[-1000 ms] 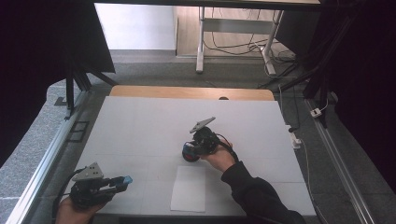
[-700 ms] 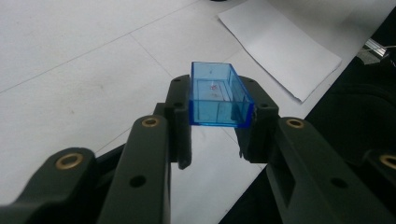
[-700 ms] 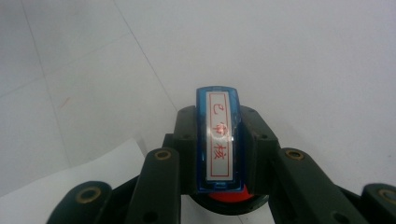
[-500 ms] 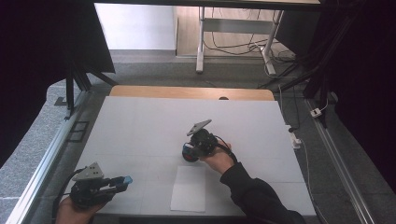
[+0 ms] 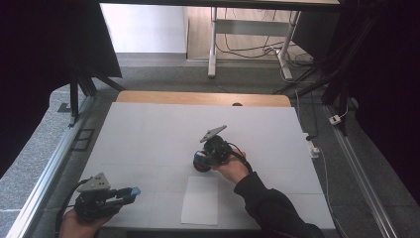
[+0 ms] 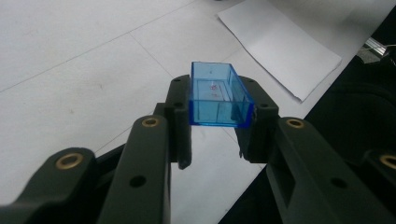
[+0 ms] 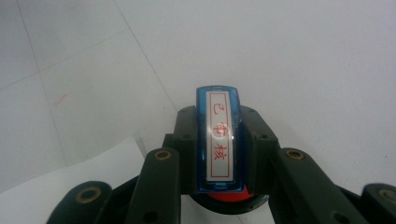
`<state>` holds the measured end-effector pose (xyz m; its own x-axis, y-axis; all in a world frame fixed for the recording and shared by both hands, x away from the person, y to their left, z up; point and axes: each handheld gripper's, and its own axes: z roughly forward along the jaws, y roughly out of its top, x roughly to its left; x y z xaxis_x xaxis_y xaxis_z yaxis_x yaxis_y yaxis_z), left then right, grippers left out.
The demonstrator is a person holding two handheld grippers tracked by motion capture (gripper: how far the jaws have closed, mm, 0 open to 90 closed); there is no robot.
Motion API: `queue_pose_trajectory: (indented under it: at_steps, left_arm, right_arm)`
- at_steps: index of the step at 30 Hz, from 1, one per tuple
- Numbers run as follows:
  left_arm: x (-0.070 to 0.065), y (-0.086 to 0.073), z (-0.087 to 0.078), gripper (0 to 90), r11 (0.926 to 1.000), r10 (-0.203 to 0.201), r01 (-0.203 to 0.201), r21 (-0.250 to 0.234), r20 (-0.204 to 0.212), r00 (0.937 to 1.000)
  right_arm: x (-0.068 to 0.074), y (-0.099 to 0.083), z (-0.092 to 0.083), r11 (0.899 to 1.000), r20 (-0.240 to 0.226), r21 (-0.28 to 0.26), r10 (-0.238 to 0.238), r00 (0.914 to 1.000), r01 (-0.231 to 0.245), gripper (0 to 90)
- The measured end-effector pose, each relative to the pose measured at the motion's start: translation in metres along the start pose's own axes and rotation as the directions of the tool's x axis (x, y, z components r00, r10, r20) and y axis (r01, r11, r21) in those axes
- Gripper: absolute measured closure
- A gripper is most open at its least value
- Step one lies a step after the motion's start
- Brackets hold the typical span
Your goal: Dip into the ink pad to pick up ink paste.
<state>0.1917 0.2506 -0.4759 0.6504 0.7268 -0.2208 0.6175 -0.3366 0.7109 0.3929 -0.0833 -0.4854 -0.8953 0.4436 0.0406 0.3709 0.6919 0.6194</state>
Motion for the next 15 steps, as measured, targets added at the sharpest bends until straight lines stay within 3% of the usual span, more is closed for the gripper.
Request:
queue_pose_trajectory:
  at_steps: [6, 15]
  left_arm:
    - [0.0000, 0.0000, -0.0001, 68.3, 1.0000, 0.000, 0.000, 0.000, 0.000, 1.0000]
    - [0.0009, -0.0003, -0.0006, 68.3, 1.0000, -0.004, 0.004, -0.004, 0.009, 1.0000]
  right_arm:
    - [-0.0056, -0.0022, 0.0002, 0.999, -0.033, -0.018, 0.044, 0.9985, -0.045, 71.6]
    - [-0.0029, -0.0019, 0.0000, 1.000, -0.019, -0.020, 0.014, 0.9997, -0.014, 71.5]
